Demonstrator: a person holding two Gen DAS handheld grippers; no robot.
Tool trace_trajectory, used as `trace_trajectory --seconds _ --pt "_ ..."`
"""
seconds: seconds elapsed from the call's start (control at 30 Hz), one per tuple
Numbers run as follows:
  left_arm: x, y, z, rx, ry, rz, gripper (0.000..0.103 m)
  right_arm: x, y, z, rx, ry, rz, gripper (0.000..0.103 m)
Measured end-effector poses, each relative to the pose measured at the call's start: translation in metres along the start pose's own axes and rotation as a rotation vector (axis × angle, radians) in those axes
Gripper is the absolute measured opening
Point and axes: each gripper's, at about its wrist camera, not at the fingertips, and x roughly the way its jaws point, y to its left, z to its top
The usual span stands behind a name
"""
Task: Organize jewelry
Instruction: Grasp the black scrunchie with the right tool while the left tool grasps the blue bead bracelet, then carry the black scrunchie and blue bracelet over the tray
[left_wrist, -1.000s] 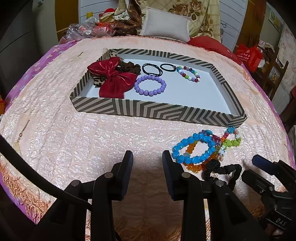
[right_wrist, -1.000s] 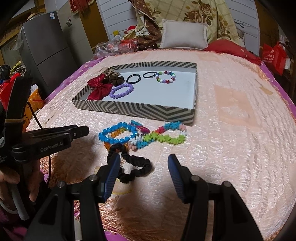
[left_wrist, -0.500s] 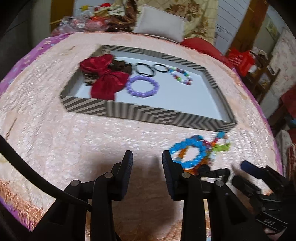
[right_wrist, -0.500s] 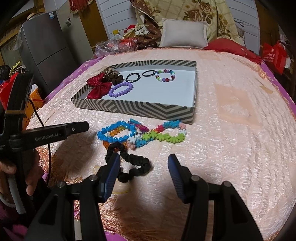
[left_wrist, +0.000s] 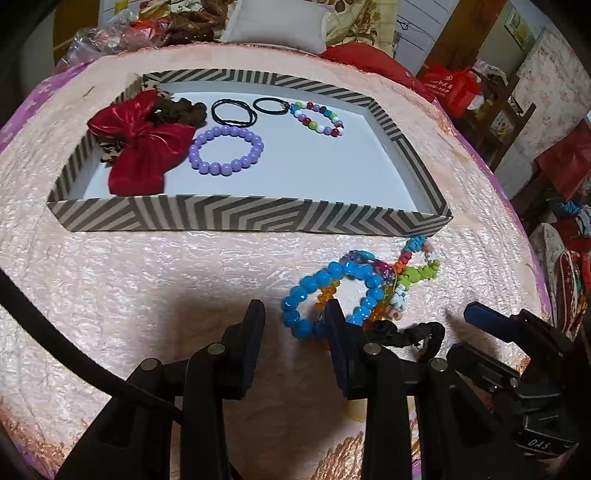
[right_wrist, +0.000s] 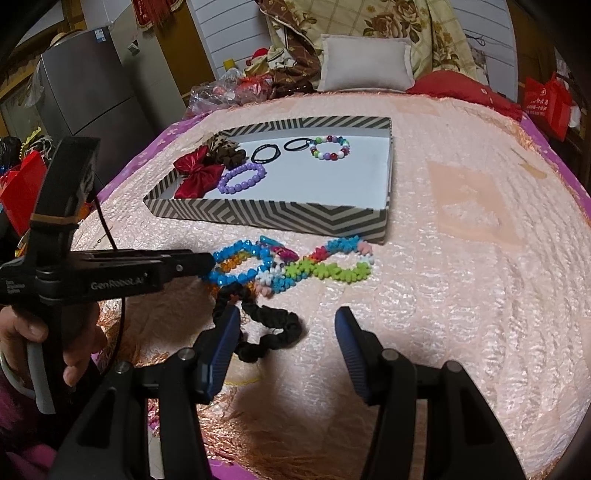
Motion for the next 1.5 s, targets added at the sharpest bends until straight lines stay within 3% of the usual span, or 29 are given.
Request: trace_trajectory --seconds 0.4,0.6,0.83,0.87,0.9,0.93,1.0,1.07,1.2,1.5 --pt "-0.008 0.031 -0.002 -0.049 -0.005 0.167 0.031 0.007 0.009 0.000 -0.066 0.021 0.002 0.054" --pt "-0.013 0.035 -0.007 -0.043 -0.007 0.122 0.031 0.023 0.014 -0.003 -0.103 0.058 -0.032 0.038" --pt "-0.004 0.023 -0.004 0.020 -0.020 0.149 0.037 0.026 0.014 -0.010 -0.152 0.049 -0.074 0.014" --pt "-0.004 0.022 -0.004 0.029 -0.022 0.152 0.036 0.025 0.014 -0.010 -0.152 0.044 -0.075 0.010" --pt "-0.004 0.021 -0.004 0.037 -0.023 0.150 0.026 0.022 0.014 -0.009 -0.152 0.035 -0.074 0.009" --pt "-0.003 0.020 -0.004 0.043 -0.018 0.136 0.011 0.019 0.014 -0.008 -0.151 0.023 -0.069 0.009" --pt "-0.004 0.023 -0.003 0.037 -0.002 0.096 0.008 0.011 0.014 -0.004 -0.145 0.003 -0.064 0.008" --pt "-0.007 0.028 -0.004 0.010 0.005 0.059 0.008 0.002 0.013 0.001 -0.138 -0.021 -0.054 0.008" --pt "-0.020 0.033 -0.007 -0.018 -0.035 0.065 0.007 -0.016 0.014 0.011 -0.113 -0.067 -0.014 0.008" --pt "-0.058 0.021 0.003 0.019 -0.126 0.064 0.007 -0.033 0.023 0.025 -0.110 -0.116 0.035 0.008"
